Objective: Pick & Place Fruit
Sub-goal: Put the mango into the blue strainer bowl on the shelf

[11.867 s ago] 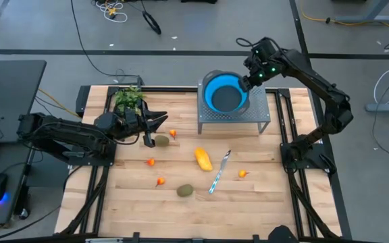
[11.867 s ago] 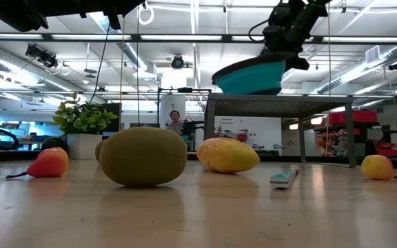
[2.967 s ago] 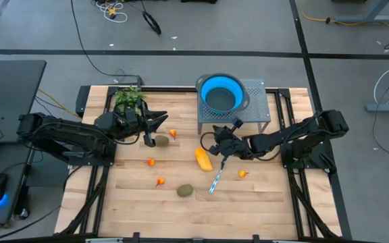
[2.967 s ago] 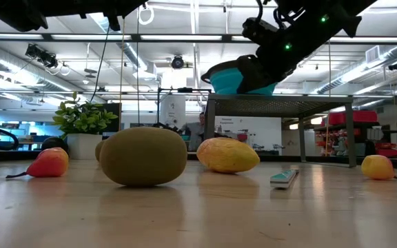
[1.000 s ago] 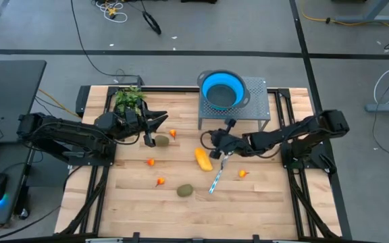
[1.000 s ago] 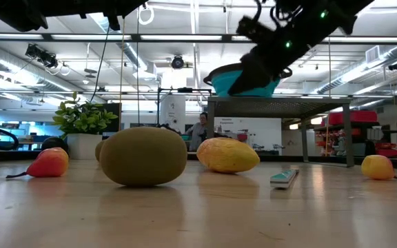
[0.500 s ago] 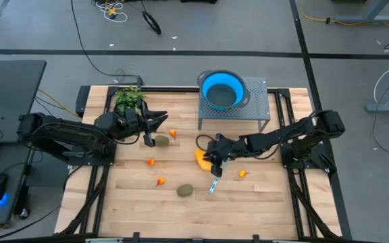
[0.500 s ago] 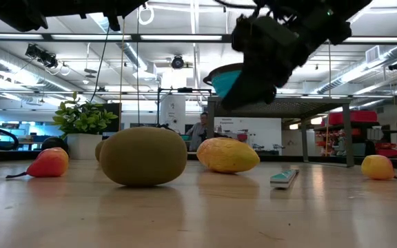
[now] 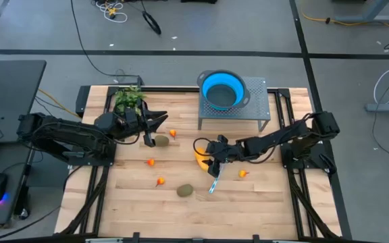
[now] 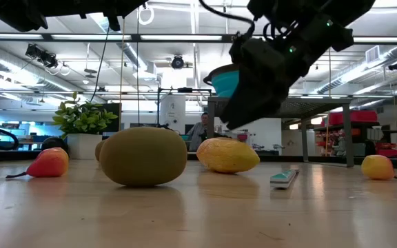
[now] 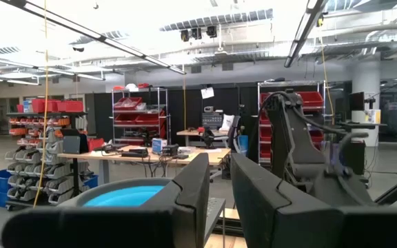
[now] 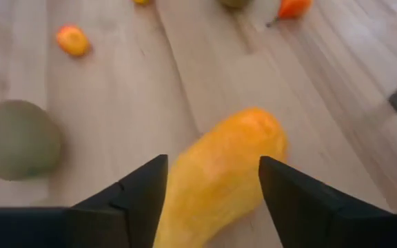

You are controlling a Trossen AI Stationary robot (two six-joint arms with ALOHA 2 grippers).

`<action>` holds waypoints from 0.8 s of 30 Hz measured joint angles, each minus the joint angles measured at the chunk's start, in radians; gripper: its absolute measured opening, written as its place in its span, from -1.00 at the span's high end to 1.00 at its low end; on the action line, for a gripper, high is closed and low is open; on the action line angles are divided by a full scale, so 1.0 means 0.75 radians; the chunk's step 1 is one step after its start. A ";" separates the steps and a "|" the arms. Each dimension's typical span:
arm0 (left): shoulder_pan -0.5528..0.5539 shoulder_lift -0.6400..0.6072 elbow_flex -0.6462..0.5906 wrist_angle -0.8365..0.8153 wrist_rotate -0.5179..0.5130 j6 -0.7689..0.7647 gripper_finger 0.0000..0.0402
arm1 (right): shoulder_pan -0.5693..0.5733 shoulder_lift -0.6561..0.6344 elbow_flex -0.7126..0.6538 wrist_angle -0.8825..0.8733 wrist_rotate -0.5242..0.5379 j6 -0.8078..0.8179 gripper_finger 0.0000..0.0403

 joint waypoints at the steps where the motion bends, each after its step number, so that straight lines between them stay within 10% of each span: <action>1: 0.000 0.000 0.000 -0.001 0.000 0.000 0.65 | 0.006 0.022 0.000 0.019 0.002 0.007 -0.23; 24: 0.000 0.000 0.000 -0.001 0.000 0.009 0.65 | 0.017 0.159 0.001 0.142 0.003 -0.256 -0.29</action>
